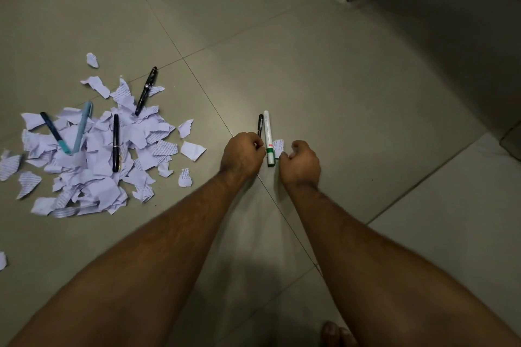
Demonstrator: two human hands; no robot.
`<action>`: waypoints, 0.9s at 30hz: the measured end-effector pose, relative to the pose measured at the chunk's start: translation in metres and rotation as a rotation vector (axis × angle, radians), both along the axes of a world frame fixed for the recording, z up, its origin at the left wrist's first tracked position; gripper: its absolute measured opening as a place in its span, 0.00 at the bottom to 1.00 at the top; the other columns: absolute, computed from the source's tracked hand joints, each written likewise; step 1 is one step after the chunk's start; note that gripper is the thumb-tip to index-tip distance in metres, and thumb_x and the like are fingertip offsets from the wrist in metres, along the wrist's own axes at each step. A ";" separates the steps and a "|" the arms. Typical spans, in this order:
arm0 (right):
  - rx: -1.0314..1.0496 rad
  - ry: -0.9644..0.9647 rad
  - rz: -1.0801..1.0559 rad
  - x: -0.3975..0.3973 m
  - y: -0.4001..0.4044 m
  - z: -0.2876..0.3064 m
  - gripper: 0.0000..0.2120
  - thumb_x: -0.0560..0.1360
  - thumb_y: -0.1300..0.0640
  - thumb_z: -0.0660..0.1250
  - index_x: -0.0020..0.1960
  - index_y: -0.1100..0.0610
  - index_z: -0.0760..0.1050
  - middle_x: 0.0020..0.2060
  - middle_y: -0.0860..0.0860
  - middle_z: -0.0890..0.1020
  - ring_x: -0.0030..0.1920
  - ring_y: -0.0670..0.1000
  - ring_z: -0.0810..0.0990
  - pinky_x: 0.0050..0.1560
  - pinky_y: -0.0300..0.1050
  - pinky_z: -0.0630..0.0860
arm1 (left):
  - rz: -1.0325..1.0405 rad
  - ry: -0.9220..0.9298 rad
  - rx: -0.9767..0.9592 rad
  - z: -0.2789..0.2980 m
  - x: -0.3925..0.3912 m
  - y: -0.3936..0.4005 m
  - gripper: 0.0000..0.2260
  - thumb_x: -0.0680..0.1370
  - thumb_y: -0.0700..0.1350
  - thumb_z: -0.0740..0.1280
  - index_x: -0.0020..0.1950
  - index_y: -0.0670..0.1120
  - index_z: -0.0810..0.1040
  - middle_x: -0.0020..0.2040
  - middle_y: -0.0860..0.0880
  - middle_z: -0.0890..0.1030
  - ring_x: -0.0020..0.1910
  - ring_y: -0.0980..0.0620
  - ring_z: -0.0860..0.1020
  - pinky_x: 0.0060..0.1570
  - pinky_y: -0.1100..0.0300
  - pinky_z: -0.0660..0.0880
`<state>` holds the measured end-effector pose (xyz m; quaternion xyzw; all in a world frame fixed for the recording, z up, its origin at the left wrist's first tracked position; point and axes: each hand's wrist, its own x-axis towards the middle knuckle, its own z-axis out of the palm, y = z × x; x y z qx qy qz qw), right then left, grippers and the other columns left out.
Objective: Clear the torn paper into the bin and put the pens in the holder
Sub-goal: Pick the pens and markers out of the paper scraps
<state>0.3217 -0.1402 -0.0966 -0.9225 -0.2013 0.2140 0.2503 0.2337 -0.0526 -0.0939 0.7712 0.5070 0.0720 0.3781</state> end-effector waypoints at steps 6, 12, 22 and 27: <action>-0.025 0.035 0.016 -0.004 0.013 -0.002 0.16 0.79 0.46 0.65 0.48 0.58 0.83 0.43 0.54 0.85 0.43 0.55 0.82 0.40 0.42 0.73 | 0.002 0.001 -0.045 -0.005 0.004 0.000 0.08 0.77 0.41 0.67 0.53 0.41 0.83 0.50 0.44 0.84 0.44 0.52 0.77 0.47 0.61 0.74; 0.028 -0.117 -0.109 -0.004 0.010 0.016 0.17 0.79 0.43 0.63 0.45 0.57 0.78 0.41 0.54 0.83 0.40 0.56 0.79 0.38 0.43 0.67 | -0.025 -0.007 -0.082 0.001 0.002 0.006 0.08 0.75 0.41 0.66 0.50 0.44 0.84 0.47 0.46 0.84 0.46 0.46 0.80 0.47 0.58 0.76; 0.181 0.248 0.226 -0.093 0.101 0.043 0.07 0.73 0.53 0.69 0.47 0.55 0.81 0.47 0.54 0.85 0.51 0.58 0.82 0.47 0.42 0.72 | 0.357 0.031 0.004 0.021 -0.118 0.047 0.08 0.75 0.43 0.65 0.47 0.45 0.83 0.46 0.46 0.85 0.45 0.45 0.81 0.45 0.59 0.76; 0.015 0.296 0.601 -0.168 0.133 0.014 0.08 0.72 0.54 0.68 0.48 0.54 0.82 0.49 0.55 0.85 0.53 0.57 0.82 0.48 0.41 0.73 | 0.686 0.033 -0.002 0.021 -0.206 0.071 0.08 0.74 0.45 0.68 0.51 0.46 0.82 0.49 0.44 0.85 0.51 0.44 0.81 0.47 0.60 0.72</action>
